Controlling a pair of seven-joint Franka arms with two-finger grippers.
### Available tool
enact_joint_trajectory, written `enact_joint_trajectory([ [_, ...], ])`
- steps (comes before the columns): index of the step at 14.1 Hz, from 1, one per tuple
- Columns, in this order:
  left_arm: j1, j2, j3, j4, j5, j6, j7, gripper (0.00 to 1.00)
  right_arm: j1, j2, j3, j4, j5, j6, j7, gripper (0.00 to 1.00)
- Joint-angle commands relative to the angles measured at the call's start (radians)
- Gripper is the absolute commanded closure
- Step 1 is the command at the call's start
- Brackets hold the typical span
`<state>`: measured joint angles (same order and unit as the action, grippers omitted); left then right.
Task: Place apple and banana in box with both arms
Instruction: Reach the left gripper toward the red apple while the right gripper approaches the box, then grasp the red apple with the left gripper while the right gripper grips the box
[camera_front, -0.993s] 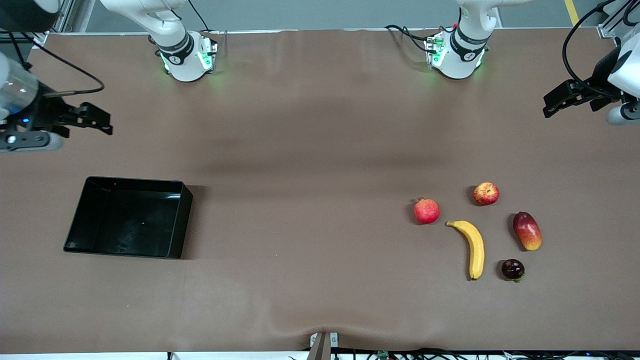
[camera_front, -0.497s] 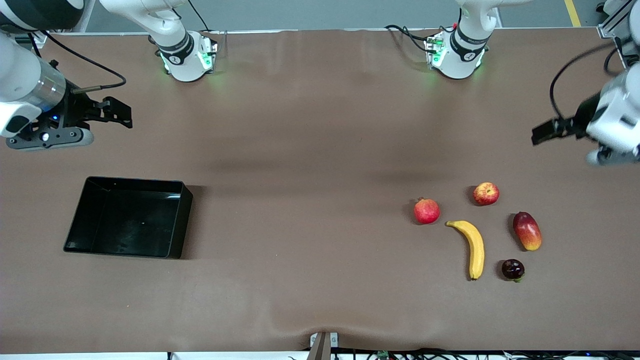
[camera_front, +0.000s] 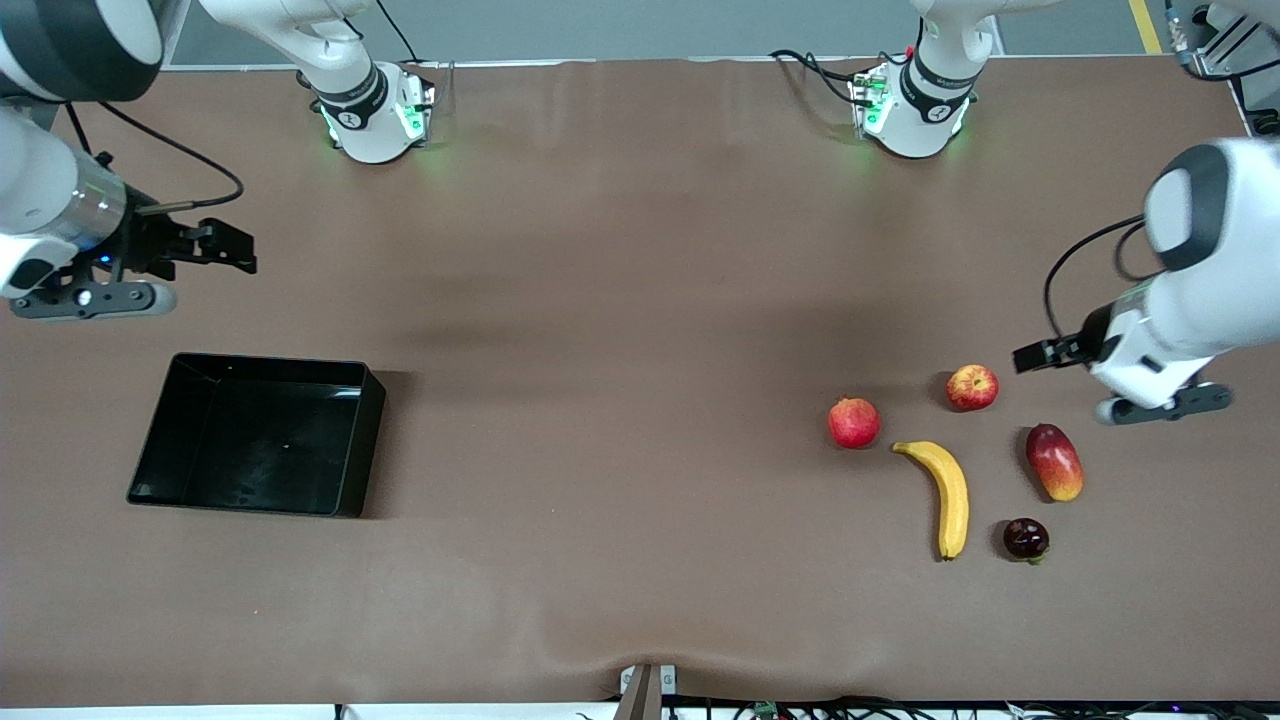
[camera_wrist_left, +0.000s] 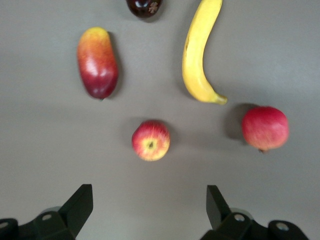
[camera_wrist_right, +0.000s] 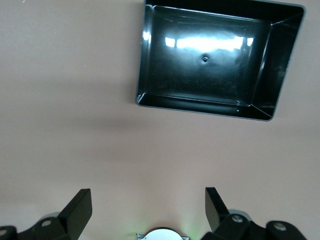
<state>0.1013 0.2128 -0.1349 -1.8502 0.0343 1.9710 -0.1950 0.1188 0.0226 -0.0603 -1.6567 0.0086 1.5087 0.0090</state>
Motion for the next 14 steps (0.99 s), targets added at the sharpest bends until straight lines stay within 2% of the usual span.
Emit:
enact_joint_trajectory([
  [1,0.034,-0.023,-0.003,-0.186,0.004,0.217,-0.009,0.00,-0.071,0.028,0.007,-0.003,0.001,0.044,-0.003,0.00],
  [3,0.038,0.014,-0.003,-0.254,0.004,0.336,-0.008,0.00,-0.119,0.060,0.007,-0.003,-0.006,0.091,-0.004,0.00],
  [6,0.040,0.080,-0.002,-0.256,0.004,0.370,-0.009,0.00,-0.200,0.128,0.007,-0.008,-0.024,0.168,-0.007,0.00],
  [9,0.040,0.140,-0.003,-0.251,0.004,0.403,-0.008,0.00,-0.255,0.163,0.007,-0.076,-0.070,0.318,-0.035,0.00],
  [11,0.038,0.175,-0.002,-0.250,0.004,0.436,-0.008,0.00,-0.295,0.198,0.007,-0.124,-0.070,0.440,-0.085,0.00],
  [14,0.040,0.207,-0.003,-0.247,0.004,0.453,-0.008,0.00,-0.317,0.273,0.007,-0.124,-0.070,0.511,-0.142,0.00],
])
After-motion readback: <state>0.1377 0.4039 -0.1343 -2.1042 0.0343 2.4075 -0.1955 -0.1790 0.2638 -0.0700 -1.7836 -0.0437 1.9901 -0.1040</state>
